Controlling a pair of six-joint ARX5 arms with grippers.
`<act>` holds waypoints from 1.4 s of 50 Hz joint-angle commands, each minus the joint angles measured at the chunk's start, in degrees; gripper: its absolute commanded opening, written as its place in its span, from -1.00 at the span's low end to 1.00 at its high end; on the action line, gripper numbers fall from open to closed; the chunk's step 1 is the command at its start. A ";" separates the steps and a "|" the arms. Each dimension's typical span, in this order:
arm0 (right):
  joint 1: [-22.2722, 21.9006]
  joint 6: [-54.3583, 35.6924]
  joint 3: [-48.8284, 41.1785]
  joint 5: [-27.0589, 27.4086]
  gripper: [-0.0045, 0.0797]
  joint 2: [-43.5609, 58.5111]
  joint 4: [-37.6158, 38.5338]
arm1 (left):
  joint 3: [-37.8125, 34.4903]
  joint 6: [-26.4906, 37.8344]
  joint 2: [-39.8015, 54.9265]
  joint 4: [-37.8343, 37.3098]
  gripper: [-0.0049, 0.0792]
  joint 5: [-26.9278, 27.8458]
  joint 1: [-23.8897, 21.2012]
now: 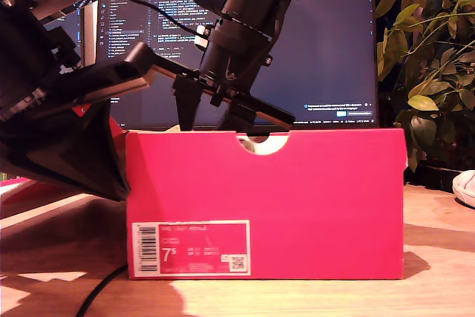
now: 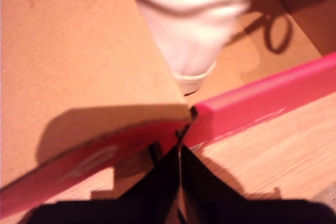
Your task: Pack the white shoes by picking the first shoe and placing it inside the red shoebox, left side, then picking and rotating the second shoe and placing it in the shoebox
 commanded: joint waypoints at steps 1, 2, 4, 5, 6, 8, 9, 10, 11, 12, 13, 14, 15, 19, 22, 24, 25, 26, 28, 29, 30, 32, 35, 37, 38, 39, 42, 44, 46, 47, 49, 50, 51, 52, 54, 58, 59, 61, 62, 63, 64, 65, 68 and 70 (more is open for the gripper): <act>0.59 0.02 1.07 0.04 -0.49 -0.09 0.37 | -0.13 0.37 0.50 0.28 -0.93 -0.33 0.00; 0.59 0.00 1.14 0.02 -0.48 -0.09 0.35 | -0.13 0.37 0.50 0.28 -0.93 -0.33 0.00; 0.59 -0.17 1.36 -0.15 -0.44 -0.09 0.28 | -0.11 0.37 0.50 0.26 -0.93 -0.33 0.00; 0.59 -0.26 1.46 -0.17 -0.42 -0.09 0.28 | -0.13 0.39 0.50 0.26 -0.93 -0.33 0.00; 0.59 -0.26 1.62 -0.17 -0.40 -0.09 0.22 | -0.13 0.39 0.50 0.26 -0.93 -0.33 0.00; 0.59 -0.42 2.05 -0.22 -0.37 -0.11 -0.09 | -0.13 0.39 0.50 0.24 -0.93 -0.33 0.00; 0.59 -0.42 2.45 -0.22 -0.35 -0.11 -0.48 | -0.13 0.39 0.50 0.24 -0.93 -0.33 0.00; 0.59 -0.90 2.89 -0.22 -0.34 -0.11 -1.09 | -0.11 0.39 0.50 0.24 -0.93 -0.33 0.00; 0.59 -0.90 3.37 -0.22 -0.34 -0.11 -1.66 | -0.13 0.39 0.50 0.24 -0.93 -0.33 0.00; 0.59 -2.14 3.91 -0.22 -0.34 -0.11 -2.23 | -0.11 0.39 0.50 0.22 -0.93 -0.31 0.00; 0.59 -2.78 4.50 -0.15 -0.34 -0.11 -2.93 | -0.13 0.39 0.50 0.20 -0.93 -0.33 0.00; 0.59 -3.15 5.25 -0.13 -0.34 -0.11 -3.72 | -0.13 0.39 0.50 0.17 -0.93 -0.33 0.00; 0.59 -3.15 5.99 -0.07 -0.34 -0.11 -4.52 | -0.13 0.39 0.50 0.11 -0.93 -0.33 0.00; 0.59 -4.83 9.11 0.11 -0.32 -0.11 -7.41 | -0.13 0.39 0.50 0.04 -0.93 -0.33 0.00; 0.59 -6.16 11.76 0.55 -0.28 -0.11 -10.60 | -0.13 0.39 0.50 0.07 -0.93 -0.33 0.02; 0.59 -8.35 13.42 1.84 -0.24 -0.11 -13.38 | -0.13 0.39 0.50 0.04 -0.93 -0.33 0.00; 0.59 -8.35 14.29 2.51 -0.23 -0.11 -14.67 | -0.11 0.39 0.50 0.02 -0.93 -0.33 0.00; 0.57 -9.44 14.91 3.34 -0.21 -0.11 -15.91 | -0.13 0.39 0.50 0.02 -0.93 -0.33 0.00; 0.52 -11.23 16.04 5.05 -0.20 -0.11 -18.29 | -0.13 0.39 0.50 0.00 -0.93 -0.33 0.00; 0.50 -11.37 16.50 6.21 -0.20 -0.13 -19.58 | -0.13 0.42 0.50 0.02 -0.93 -0.33 0.02; 0.46 -12.17 16.81 7.17 -0.20 -0.20 -20.81 | -0.11 0.42 0.50 -0.02 -0.93 -0.33 0.02; 0.13 -12.92 17.07 8.66 -0.20 -0.50 -23.12 | -0.13 0.42 0.50 -0.07 -0.93 -0.33 0.02; -0.37 -15.19 17.07 10.05 -0.20 -0.98 -25.90 | -0.13 0.42 0.50 -0.20 -0.93 -0.33 0.00; -0.66 -15.47 17.07 10.69 -0.20 -1.18 -27.39 | -0.11 0.42 0.50 -0.31 -0.93 -0.33 0.00; -0.90 -15.37 17.07 10.91 -0.20 -1.33 -28.02 | -0.13 0.42 0.50 -0.33 -0.93 -0.33 0.02; -1.38 -14.88 17.07 11.26 -0.20 -1.60 -28.50 | -0.13 0.42 0.50 -0.35 -0.93 -0.33 0.00; -2.49 -13.14 17.07 12.11 -0.20 -2.12 -29.11 | -0.13 0.42 0.50 -0.39 -0.93 -0.33 0.00; -3.21 -10.97 17.07 12.26 -0.20 -2.49 -29.00 | -0.13 0.42 0.50 -0.46 -0.93 -0.33 0.02; -4.15 -8.72 17.07 12.57 -0.20 -2.75 -28.72 | -0.13 0.44 0.50 -0.42 -0.93 -0.33 0.02; -4.57 -8.17 17.07 13.29 -0.20 -2.89 -28.59 | -0.13 0.46 0.50 -0.42 -0.93 -0.33 0.02; -5.57 -6.23 17.07 14.64 -0.20 -3.13 -28.61 | -0.13 0.46 0.50 -0.46 -0.93 -0.33 0.02; -6.03 -5.05 17.07 15.32 -0.20 -3.17 -28.59 | -0.13 0.46 0.50 -0.50 -0.93 -0.33 0.02; -6.45 -5.05 17.07 16.00 -0.20 -3.26 -28.63 | -0.13 0.68 0.50 -0.52 -0.93 -0.31 0.02; -7.15 -1.49 17.07 16.90 -0.20 -3.37 -29.05 | -0.11 0.87 0.50 -0.52 -0.93 -0.31 0.02; -8.33 1.68 17.07 18.16 -0.20 -3.37 -29.90 | -0.13 1.55 0.50 -0.57 -0.93 -0.31 0.00; -10.40 11.85 17.07 18.95 -0.20 -3.41 -31.95 | -0.13 1.86 0.50 -0.66 -0.93 -0.31 0.02; -10.93 13.18 17.07 18.93 -0.20 -3.41 -32.48 | -0.13 1.88 0.50 -0.66 -0.93 -0.31 0.00; -11.74 16.94 17.07 18.91 -0.20 -3.43 -33.73 | -0.13 1.90 0.50 -0.61 -0.93 -0.31 0.02; -12.13 19.12 17.07 18.95 -0.20 -3.43 -34.51 | -0.13 1.90 0.50 -0.61 -0.93 -0.31 0.02; -12.50 19.32 17.07 19.04 -0.20 -3.43 -35.17 | -0.11 1.90 0.50 -0.61 -0.93 -0.31 0.02; -12.83 20.81 17.07 19.12 -0.20 -3.43 -35.65 | -0.13 1.88 0.50 -0.61 -0.93 -0.31 0.00; -13.07 20.94 17.07 19.23 -0.20 -3.43 -35.98 | -0.13 1.88 0.50 -0.59 -0.93 -0.31 0.02; -13.42 20.87 17.07 19.21 -0.20 -3.43 -37.16 | -0.11 1.88 0.50 -0.50 -0.93 -0.31 0.02; -13.42 20.92 17.07 19.26 -0.20 -3.50 -38.25 | -0.11 1.86 0.50 -0.57 -0.93 -0.31 0.02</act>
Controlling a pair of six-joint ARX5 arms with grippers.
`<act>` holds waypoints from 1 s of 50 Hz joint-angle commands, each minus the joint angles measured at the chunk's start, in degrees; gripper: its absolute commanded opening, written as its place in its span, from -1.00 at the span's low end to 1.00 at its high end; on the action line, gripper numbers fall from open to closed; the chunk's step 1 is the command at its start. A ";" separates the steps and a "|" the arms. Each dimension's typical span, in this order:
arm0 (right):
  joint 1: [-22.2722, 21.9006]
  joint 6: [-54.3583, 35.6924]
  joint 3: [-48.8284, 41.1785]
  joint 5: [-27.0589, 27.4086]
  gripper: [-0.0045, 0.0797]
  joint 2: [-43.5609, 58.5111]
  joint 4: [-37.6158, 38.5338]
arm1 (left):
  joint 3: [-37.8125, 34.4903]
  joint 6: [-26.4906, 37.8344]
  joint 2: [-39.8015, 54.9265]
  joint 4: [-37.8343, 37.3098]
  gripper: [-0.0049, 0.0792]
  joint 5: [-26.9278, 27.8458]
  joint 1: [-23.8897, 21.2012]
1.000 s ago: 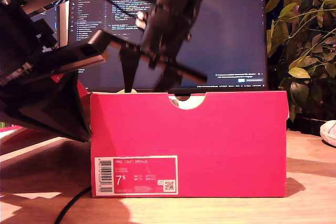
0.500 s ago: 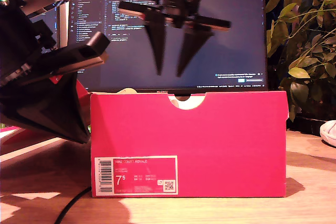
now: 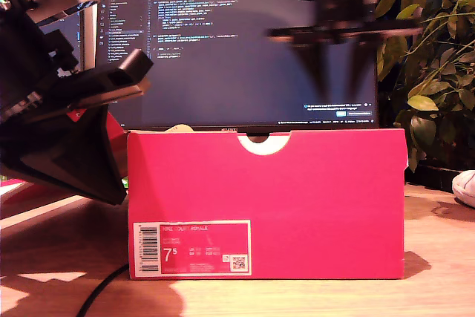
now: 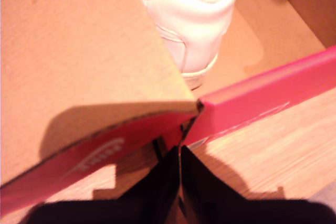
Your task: Pack the white shoes by picking the first shoe and placing it inside the red shoebox, left side, then picking and rotating the second shoe and placing it in the shoebox
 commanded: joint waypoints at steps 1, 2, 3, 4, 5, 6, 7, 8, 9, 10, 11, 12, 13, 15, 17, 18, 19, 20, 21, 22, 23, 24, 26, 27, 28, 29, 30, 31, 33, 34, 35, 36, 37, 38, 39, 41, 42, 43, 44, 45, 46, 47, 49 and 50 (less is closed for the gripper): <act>1.27 0.37 -0.74 0.33 -0.20 -1.40 -1.51 | -0.13 0.28 0.50 0.28 -0.93 -0.20 0.02; 1.25 0.63 -0.74 0.70 -0.20 -1.49 -1.97 | -0.13 0.26 0.50 0.28 -0.93 -0.17 0.02; 1.27 0.98 -0.74 1.40 -0.20 -1.51 -2.56 | -0.13 0.26 0.50 0.28 -0.93 -0.17 0.02; 1.27 1.57 -0.74 2.08 -0.20 -1.53 -3.10 | -0.13 0.26 0.50 0.28 -0.93 -0.17 0.02; 1.27 1.57 -0.74 2.69 -0.20 -1.53 -3.54 | -0.13 0.28 0.50 0.28 -0.93 -0.17 0.02; 1.27 3.15 -0.74 3.30 -0.20 -1.55 -4.02 | -0.11 0.26 0.50 0.31 -0.93 -0.17 0.02; 1.27 3.93 -0.74 3.67 -0.20 -1.57 -4.55 | -0.13 0.26 0.50 0.33 -0.93 -0.17 0.02; 1.27 4.81 -0.74 3.87 -0.20 -1.57 -5.03 | -0.13 0.26 0.50 0.33 -0.93 -0.17 0.02; 1.27 5.75 -0.74 3.93 -0.20 -1.57 -5.49 | -0.13 0.26 0.50 0.31 -0.93 -0.17 0.02; 1.27 6.56 -0.74 4.00 -0.20 -1.57 -6.01 | -0.13 0.26 0.50 0.33 -0.93 -0.17 0.02; 1.27 7.69 -0.74 4.52 -0.20 -1.57 -6.40 | -0.13 0.26 0.50 0.31 -0.93 -0.17 0.02; 1.27 8.17 -0.74 5.09 -0.20 -1.57 -6.58 | -0.13 0.26 0.50 0.31 -0.93 -0.17 0.02; 1.27 8.44 -0.74 5.62 -0.20 -1.57 -6.58 | -0.13 0.26 0.50 0.31 -0.93 -0.17 0.02; 1.27 9.05 -0.74 6.64 -0.20 -1.81 -6.58 | -0.13 0.26 0.50 0.35 -0.93 -0.17 0.02; 1.27 11.21 -0.74 7.13 -0.20 -2.16 -6.58 | -0.13 0.26 0.50 0.33 -0.93 -0.17 0.02; 1.27 11.89 -0.74 7.54 -0.20 -2.40 -6.58 | -0.13 0.26 0.50 0.31 -0.93 -0.17 0.02; 1.27 12.35 -0.74 7.89 -0.20 -2.58 -6.58 | -0.11 0.26 0.50 0.33 -0.93 -0.17 0.02; 1.27 12.63 -0.74 8.17 -0.20 -2.82 -6.56 | -0.13 0.26 0.50 0.33 -0.93 -0.17 0.02; 1.29 12.81 -0.74 8.72 -0.20 -3.13 -6.54 | -0.11 0.26 0.50 0.33 -0.93 -0.17 0.02; 1.29 12.92 -0.74 9.22 -0.20 -3.39 -6.54 | -0.13 0.26 0.50 0.33 -0.93 -0.17 0.02; 1.31 12.92 -0.74 9.68 -0.20 -3.56 -6.54 | -0.11 0.26 0.50 0.31 -0.93 -0.17 0.02; 1.33 12.92 -0.74 10.16 -0.20 -3.89 -6.56 | -0.13 0.26 0.50 0.33 -0.93 -0.17 0.02; 1.31 12.90 -0.74 10.80 -0.20 -4.46 -6.60 | -0.11 0.26 0.50 0.33 -0.93 -0.17 0.02; 1.33 12.92 -0.74 11.02 -0.20 -4.83 -6.60 | -0.13 0.26 0.50 0.33 -0.93 -0.17 0.02; 1.31 12.92 -0.74 11.10 -0.20 -5.16 -6.58 | -0.13 0.28 0.50 0.33 -0.93 -0.17 0.02; 1.31 12.92 -0.74 11.19 -0.20 -5.44 -6.60 | -0.13 0.26 0.50 0.33 -0.93 -0.17 0.02; 1.31 12.94 -0.74 11.34 -0.20 -5.75 -6.60 | -0.11 0.26 0.50 0.33 -0.93 -0.17 0.02; 1.31 12.92 -0.74 11.43 -0.20 -6.08 -6.58 | -0.11 0.28 0.50 0.33 -0.93 -0.17 0.02; 1.29 12.81 -0.74 12.46 -0.20 -6.43 -6.62 | -0.13 0.26 0.50 0.33 -0.93 -0.17 0.02; 1.27 12.76 -0.74 12.57 -0.20 -6.56 -6.64 | -0.11 0.26 0.50 0.33 -0.93 -0.17 0.02; 1.22 12.63 -0.74 12.55 -0.20 -6.80 -6.71 | -0.13 0.26 0.50 0.33 -0.93 -0.17 0.02; 1.09 12.52 -0.74 12.55 -0.20 -7.02 -6.75 | -0.11 0.26 0.50 0.31 -0.93 -0.17 0.02; 0.96 12.37 -0.74 12.55 -0.20 -7.15 -6.75 | -0.11 0.26 0.50 0.33 -0.93 -0.17 0.02; 0.85 12.37 -0.74 12.59 -0.20 -7.19 -6.75 | -0.13 0.26 0.50 0.35 -0.93 -0.17 0.02; 0.72 12.37 -0.74 12.59 -0.20 -7.23 -6.82 | -0.13 0.28 0.50 0.33 -0.93 -0.17 0.02; 0.57 12.37 -0.74 12.31 -0.20 -7.26 -6.91 | -0.11 0.26 0.50 0.31 -0.93 -0.17 0.02; 0.55 12.37 -0.74 12.24 -0.20 -7.26 -6.95 | -0.11 0.26 0.50 0.33 -0.93 -0.17 0.02; 0.52 12.37 -0.74 12.22 -0.20 -7.26 -7.02 | -0.11 0.26 0.50 0.35 -0.93 -0.17 0.02; 0.46 12.46 -0.76 12.17 -0.20 -7.26 -7.04 | -0.13 0.26 0.50 0.35 -0.93 -0.17 0.02; 0.31 12.81 -0.76 11.82 -0.20 -7.26 -7.04 | -0.13 0.26 0.50 0.35 -0.93 -0.17 0.02; 0.09 13.16 -0.76 11.34 -0.20 -7.26 -7.04 | -0.13 0.26 0.50 0.33 -0.93 -0.17 0.02; -0.17 13.46 -0.76 10.75 -0.20 -7.26 -7.08 | -0.13 0.26 0.50 0.33 -0.93 -0.17 0.02; -0.68 13.49 -0.76 9.92 -0.17 -7.26 -7.17 | -0.13 0.26 0.50 0.35 -0.93 -0.17 0.02; -0.92 13.46 -0.79 9.55 -0.14 -7.26 -7.21 | -0.13 0.26 0.50 0.35 -0.93 -0.17 0.02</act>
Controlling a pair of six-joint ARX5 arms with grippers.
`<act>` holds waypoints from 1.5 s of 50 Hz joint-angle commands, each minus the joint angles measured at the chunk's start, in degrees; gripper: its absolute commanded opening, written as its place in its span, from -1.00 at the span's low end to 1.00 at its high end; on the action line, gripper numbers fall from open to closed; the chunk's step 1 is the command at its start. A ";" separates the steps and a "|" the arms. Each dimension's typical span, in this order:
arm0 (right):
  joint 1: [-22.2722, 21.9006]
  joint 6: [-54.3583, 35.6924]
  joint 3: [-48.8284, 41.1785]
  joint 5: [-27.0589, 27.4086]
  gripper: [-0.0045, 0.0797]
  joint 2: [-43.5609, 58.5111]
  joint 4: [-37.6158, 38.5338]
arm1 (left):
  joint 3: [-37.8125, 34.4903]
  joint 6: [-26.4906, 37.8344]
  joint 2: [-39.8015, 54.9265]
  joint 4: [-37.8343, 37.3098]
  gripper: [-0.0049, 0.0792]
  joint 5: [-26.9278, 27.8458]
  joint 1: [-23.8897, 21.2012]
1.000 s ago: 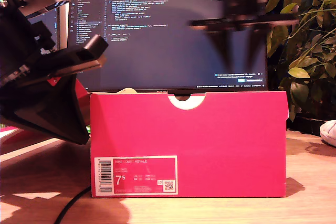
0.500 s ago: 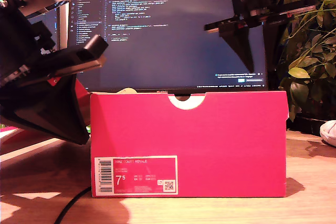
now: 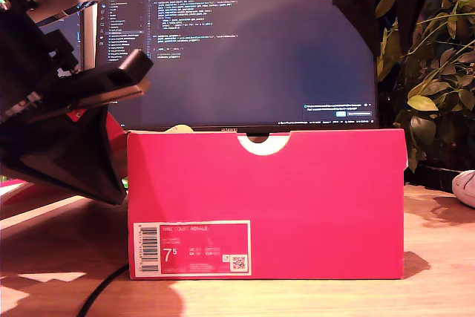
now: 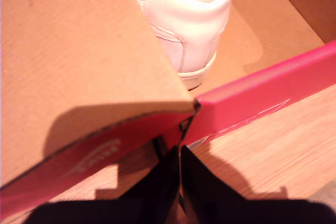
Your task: Pack the white shoes by picking the first shoe and placing it inside the red shoebox, left side, then picking and rotating the second shoe and placing it in the shoebox
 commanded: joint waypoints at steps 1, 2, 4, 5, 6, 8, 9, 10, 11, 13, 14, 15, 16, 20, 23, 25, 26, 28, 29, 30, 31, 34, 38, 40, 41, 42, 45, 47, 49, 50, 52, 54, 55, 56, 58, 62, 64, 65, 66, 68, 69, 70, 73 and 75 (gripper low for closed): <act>-1.07 0.39 -0.85 -1.05 -0.10 0.26 -0.22 | -0.13 0.26 0.50 0.35 -0.93 -0.20 0.02; -1.53 0.39 -0.90 -1.60 -0.06 0.26 -0.22 | -0.13 0.26 0.50 0.35 -0.93 -0.20 0.02; -2.34 0.44 -1.07 -2.34 0.02 0.26 -0.24 | -0.13 0.26 0.50 0.35 -0.93 -0.20 0.02; -2.67 0.52 -1.18 -2.62 0.03 0.26 -0.24 | -0.13 0.26 0.50 0.33 -0.93 -0.20 0.02; -2.93 0.52 -1.20 -2.78 0.04 0.24 -0.24 | -0.11 0.26 0.50 0.35 -0.93 -0.20 0.02; -3.30 0.37 -1.20 -2.84 0.09 0.24 -0.31 | -0.13 0.24 0.50 0.33 -0.93 -0.20 0.02; -3.41 0.37 -1.22 -2.82 0.11 0.24 -0.31 | -0.13 0.24 0.50 0.35 -0.93 -0.20 0.02; -3.65 0.39 -1.29 -2.78 0.14 0.24 -0.31 | -0.13 0.24 0.50 0.35 -0.93 -0.20 0.02; -3.85 0.42 -1.33 -2.80 0.15 0.24 -0.31 | -0.13 0.24 0.50 0.35 -0.93 -0.20 0.02; -4.37 0.48 -1.42 -2.93 0.16 0.24 -0.31 | -0.13 0.24 0.50 0.33 -0.93 -0.20 0.02; -4.63 0.44 -1.42 -3.04 0.16 0.24 -0.31 | -0.13 0.24 0.50 0.35 -0.93 -0.20 0.02; -4.90 0.35 -1.42 -3.21 0.16 0.24 -0.33 | -0.11 0.24 0.50 0.35 -0.93 -0.20 0.02; -5.16 0.26 -1.44 -3.43 0.17 0.24 -0.33 | -0.13 0.24 0.50 0.35 -0.93 -0.20 0.02; -6.21 0.81 -1.51 -4.28 0.32 0.24 -0.31 | -0.13 0.24 0.50 0.35 -0.93 -0.20 0.02; -7.06 1.64 -1.51 -5.97 0.32 0.24 -0.31 | -0.13 0.24 0.50 0.35 -0.93 -0.20 0.02; -7.72 1.95 -1.51 -7.21 0.33 0.24 -0.31 | -0.11 0.24 0.50 0.35 -0.93 -0.20 0.02; -8.07 2.10 -1.51 -7.69 0.35 0.24 -0.31 | -0.11 0.26 0.50 0.35 -0.93 -0.20 0.02; -8.66 2.12 -1.51 -8.79 0.42 0.24 -0.28 | -0.11 0.24 0.50 0.35 -0.93 -0.20 0.02; -8.85 1.81 -1.51 -9.46 0.44 0.24 -0.28 | -0.11 0.24 0.50 0.33 -0.93 -0.20 0.02; -9.07 1.33 -1.51 -10.21 0.44 0.24 -0.28 | -0.13 0.26 0.50 0.35 -0.93 -0.20 0.02; -9.22 0.92 -1.49 -10.80 0.44 0.24 -0.28 | -0.13 0.26 0.50 0.35 -0.93 -0.20 0.02; -9.53 0.11 -1.51 -11.41 0.44 0.24 -0.28 | -0.11 0.24 0.50 0.35 -0.93 -0.20 0.02; -9.60 -1.16 -1.51 -11.52 0.44 0.24 -0.28 | -0.13 0.24 0.50 0.35 -0.93 -0.20 0.02; -9.57 -1.20 -1.51 -11.65 0.44 0.24 -0.28 | -0.13 0.24 0.50 0.35 -0.93 -0.20 0.02; -9.57 -1.27 -1.49 -11.96 0.44 0.24 -0.28 | -0.13 0.24 0.50 0.33 -0.93 -0.20 0.02; -9.57 -1.29 -1.51 -12.07 0.44 0.24 -0.28 | -0.13 0.24 0.50 0.37 -0.93 -0.20 0.02; -9.57 -1.09 -1.51 -12.24 0.44 0.24 -0.28 | -0.13 0.24 0.50 0.35 -0.93 -0.20 0.02; -9.57 -1.09 -1.51 -12.24 0.44 0.24 -0.28 | -0.13 0.24 0.50 0.37 -0.93 -0.20 0.02; -9.57 -1.16 -1.51 -12.24 0.44 0.24 -0.28 | -0.13 0.24 0.50 0.37 -0.93 -0.20 0.02; -9.57 -1.33 -1.49 -12.24 0.44 0.24 -0.28 | -0.13 0.24 0.50 0.37 -0.93 -0.20 0.02; -9.57 -1.42 -1.51 -12.22 0.44 0.24 -0.28 | -0.11 0.24 0.50 0.37 -0.93 -0.20 0.02; -9.57 -1.53 -1.49 -12.20 0.43 0.24 -0.28 | -0.13 0.24 0.50 0.37 -0.93 -0.20 0.02; -9.57 -1.53 -1.51 -12.20 0.43 0.24 -0.28 | -0.13 0.26 0.50 0.37 -0.93 -0.20 0.02; -9.55 -1.51 -1.51 -12.20 0.43 0.24 -0.28 | -0.13 0.24 0.50 0.37 -0.93 -0.20 0.02; -9.27 -1.29 -1.51 -12.11 0.43 0.24 -0.28 | -0.13 0.24 0.50 0.37 -0.93 -0.20 0.02; -9.22 -1.27 -1.51 -11.76 0.43 -0.22 -0.28 | -0.11 0.26 0.50 0.37 -0.93 -0.20 0.02; -9.22 -1.25 -1.51 -11.41 0.43 -0.44 -0.28 | -0.13 0.26 0.50 0.35 -0.93 -0.20 0.02; -9.22 -1.25 -1.51 -11.34 0.43 -0.61 -0.28 | -0.13 0.24 0.50 0.35 -0.93 -0.20 0.02; -9.22 -1.25 -1.51 -11.37 0.43 -0.76 -0.28 | -0.13 0.24 0.50 0.35 -0.93 -0.20 0.02; -9.22 -1.22 -1.51 -11.47 0.43 -0.83 -0.28 | -0.13 0.24 0.50 0.37 -0.93 -0.20 0.02; -9.22 -1.22 -1.51 -11.50 0.43 -0.94 -0.28 | -0.11 0.24 0.50 0.37 -0.93 -0.20 0.02; -9.22 -1.22 -1.51 -11.52 0.43 -1.09 -0.28 | -0.11 0.24 0.50 0.37 -0.93 -0.20 0.02; -9.22 -0.87 -1.51 -11.52 0.43 -1.42 -0.28 | -0.11 0.24 0.50 0.42 -0.93 -0.20 0.02; -9.22 -0.52 -1.51 -11.52 0.43 -1.55 -0.28 | -0.13 0.24 0.50 0.42 -0.93 -0.20 0.02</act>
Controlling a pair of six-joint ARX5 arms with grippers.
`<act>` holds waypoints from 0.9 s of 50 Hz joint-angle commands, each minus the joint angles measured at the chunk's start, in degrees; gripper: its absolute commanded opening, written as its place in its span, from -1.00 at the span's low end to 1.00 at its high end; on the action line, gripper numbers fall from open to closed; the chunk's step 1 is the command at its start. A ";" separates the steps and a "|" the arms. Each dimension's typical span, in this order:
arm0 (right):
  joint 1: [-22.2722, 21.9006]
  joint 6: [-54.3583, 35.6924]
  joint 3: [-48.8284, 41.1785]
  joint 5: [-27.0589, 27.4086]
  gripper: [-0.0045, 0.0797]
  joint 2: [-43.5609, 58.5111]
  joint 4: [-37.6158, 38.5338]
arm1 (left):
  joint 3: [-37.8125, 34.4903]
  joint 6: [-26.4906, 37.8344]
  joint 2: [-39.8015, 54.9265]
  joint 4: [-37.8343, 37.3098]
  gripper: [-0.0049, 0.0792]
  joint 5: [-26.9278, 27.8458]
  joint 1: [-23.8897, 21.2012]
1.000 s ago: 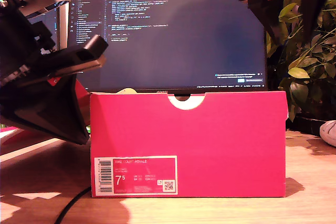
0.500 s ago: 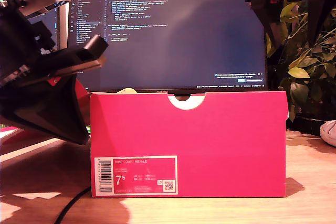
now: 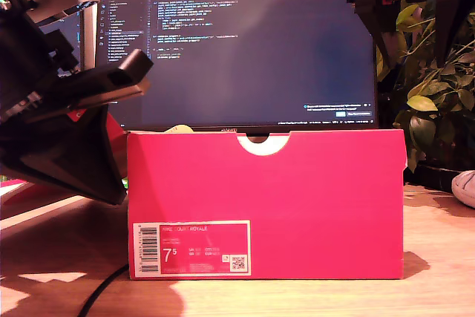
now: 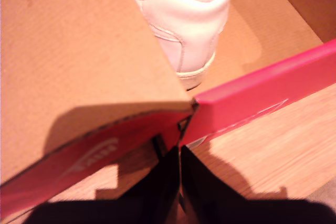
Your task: Pack the white shoes by picking the first shoe and placing it inside the red shoebox, left side, then picking and rotating the second shoe and placing it in the shoebox
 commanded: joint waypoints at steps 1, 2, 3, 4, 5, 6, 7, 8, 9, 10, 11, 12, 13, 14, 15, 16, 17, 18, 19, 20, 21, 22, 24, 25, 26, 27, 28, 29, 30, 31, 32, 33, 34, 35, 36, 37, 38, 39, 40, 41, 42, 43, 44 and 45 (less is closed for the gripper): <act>0.52 0.61 -1.38 0.20 0.44 -1.55 -0.13 | -0.13 0.22 0.50 0.37 -0.93 -0.17 0.02; 0.52 0.63 -1.38 0.22 0.43 -1.62 -0.13 | -0.11 0.24 0.50 0.39 -0.93 -0.17 0.02; 0.52 0.63 -1.38 0.24 0.43 -1.66 -0.13 | -0.13 0.22 0.50 0.42 -0.93 -0.17 0.02; 0.52 0.63 -1.38 0.26 0.43 -1.66 -0.13 | -0.13 0.22 0.50 0.42 -0.93 -0.17 0.02; 0.52 0.70 -1.38 0.26 0.43 -1.66 -0.13 | -0.13 0.24 0.50 0.42 -0.93 -0.17 0.02; 0.52 0.70 -1.38 0.28 0.43 -1.66 -0.13 | -0.13 0.24 0.50 0.39 -0.93 -0.17 0.02; 0.52 0.72 -1.38 0.37 0.43 -1.68 -0.13 | -0.13 0.22 0.50 0.42 -0.93 -0.17 0.02; 0.52 0.79 -1.40 0.44 0.43 -1.77 -0.13 | -0.11 0.22 0.50 0.42 -0.93 -0.17 0.02; 0.50 0.92 -1.44 0.44 0.43 -1.79 -0.13 | -0.11 0.24 0.50 0.42 -0.93 -0.17 0.02; 0.46 1.11 -1.51 0.46 0.44 -1.88 -0.13 | -0.13 0.22 0.50 0.42 -0.93 -0.17 0.02; 0.37 1.36 -1.62 0.52 0.43 -2.01 -0.13 | -0.13 0.22 0.50 0.42 -0.93 -0.17 0.02; 0.28 1.51 -1.77 0.81 0.43 -2.16 -0.13 | -0.11 0.22 0.50 0.42 -0.93 -0.17 0.02; 0.13 1.81 -2.01 1.16 0.43 -2.32 -0.13 | -0.13 0.22 0.50 0.39 -0.93 -0.17 0.02; 0.02 2.21 -2.29 1.57 0.43 -2.49 -0.13 | -0.13 0.22 0.50 0.39 -0.93 -0.17 0.02; -0.07 2.56 -2.62 1.84 0.43 -2.71 -0.13 | -0.13 0.22 0.50 0.42 -0.93 -0.17 0.02; -0.20 2.58 -3.02 2.12 0.43 -3.04 -0.13 | -0.13 0.22 0.50 0.42 -0.93 -0.17 0.02; -0.31 2.91 -3.54 2.25 0.43 -3.48 -0.13 | -0.13 0.24 0.50 0.42 -0.93 -0.17 0.02; -0.48 3.10 -4.15 2.45 0.43 -3.98 -0.13 | -0.13 0.22 0.50 0.39 -0.93 -0.17 0.02; -0.68 3.15 -4.61 2.56 0.43 -4.44 -0.13 | -0.11 0.22 0.50 0.42 -0.93 -0.17 0.02; -0.90 3.15 -5.42 2.67 0.43 -4.98 -0.13 | -0.13 0.24 0.50 0.42 -0.93 -0.17 0.02; -1.14 3.17 -6.27 2.91 0.43 -5.55 -0.13 | -0.13 0.22 0.50 0.44 -0.93 -0.17 0.02; -1.38 3.17 -7.02 3.19 0.43 -6.05 -0.13 | -0.11 0.22 0.50 0.42 -0.93 -0.17 0.02; -1.90 3.19 -8.55 3.48 0.43 -6.99 -0.13 | -0.13 0.22 0.50 0.42 -0.93 -0.17 0.02; -2.12 3.37 -9.31 3.45 0.43 -7.54 -0.13 | -0.13 0.22 0.50 0.44 -0.93 -0.17 0.02; -2.32 3.50 -10.14 3.45 0.43 -8.11 -0.13 | -0.13 0.22 0.50 0.44 -0.93 -0.17 0.02; -2.45 3.91 -10.86 3.43 0.43 -8.55 -0.13 | -0.11 0.22 0.50 0.42 -0.93 -0.17 0.02; -2.58 4.11 -11.45 3.45 0.43 -8.92 -0.13 | -0.13 0.22 0.50 0.42 -0.93 -0.17 0.02; -2.71 4.42 -12.04 3.45 0.43 -9.35 -0.13 | -0.13 0.22 0.50 0.44 -0.93 -0.17 0.02; -2.89 4.46 -12.76 3.48 0.43 -9.86 -0.13 | -0.13 0.22 0.50 0.46 -0.93 -0.17 0.02; -3.10 4.72 -13.42 3.48 0.43 -10.29 -0.13 | -0.13 0.22 0.50 0.46 -0.93 -0.17 0.02; -3.45 4.87 -14.16 3.48 0.43 -10.82 -0.13 | -0.13 0.22 0.50 0.44 -0.93 -0.17 0.02; -3.78 4.90 -14.86 3.50 0.43 -11.30 -0.13 | -0.13 0.22 0.50 0.44 -0.93 -0.17 0.02; -4.04 4.98 -15.45 3.50 0.43 -11.67 -0.13 | -0.11 0.24 0.50 0.46 -0.93 -0.17 0.02; -4.42 5.09 -16.31 3.50 0.43 -12.24 -0.13 | -0.11 0.22 0.50 0.46 -0.93 -0.17 0.02; -4.83 5.14 -17.09 3.48 0.43 -12.76 -0.13 | -0.11 0.22 0.50 0.46 -0.93 -0.17 0.02; -5.14 5.14 -17.90 3.48 0.43 -13.20 -0.13 | -0.13 0.22 0.50 0.46 -0.93 -0.17 0.02; -5.44 5.88 -18.84 3.48 0.43 -13.77 -0.13 | -0.13 0.24 0.50 0.44 -0.93 -0.17 0.02; -5.77 6.27 -19.76 3.48 0.43 -14.29 -0.11 | -0.13 0.22 0.50 0.44 -0.93 -0.17 0.02; -6.03 6.56 -20.50 3.48 0.43 -14.78 -0.09 | -0.13 0.22 0.50 0.46 -0.93 -0.17 0.02; -6.32 6.91 -21.49 3.48 0.43 -15.26 -0.07 | -0.13 0.22 0.50 0.46 -0.93 -0.17 0.02; -6.49 7.17 -22.32 3.48 0.43 -15.69 -0.04 | -0.13 0.22 0.50 0.46 -0.93 -0.17 0.02; -6.64 7.39 -23.21 3.45 0.43 -16.15 0.00 | -0.11 0.22 0.50 0.46 -0.93 -0.17 0.02; -6.75 7.52 -24.04 3.43 0.43 -16.52 0.04 | -0.11 0.24 0.50 0.46 -0.93 -0.17 0.02; -6.80 7.72 -24.72 3.43 0.43 -16.90 0.09 | -0.11 0.22 0.50 0.46 -0.93 -0.17 0.02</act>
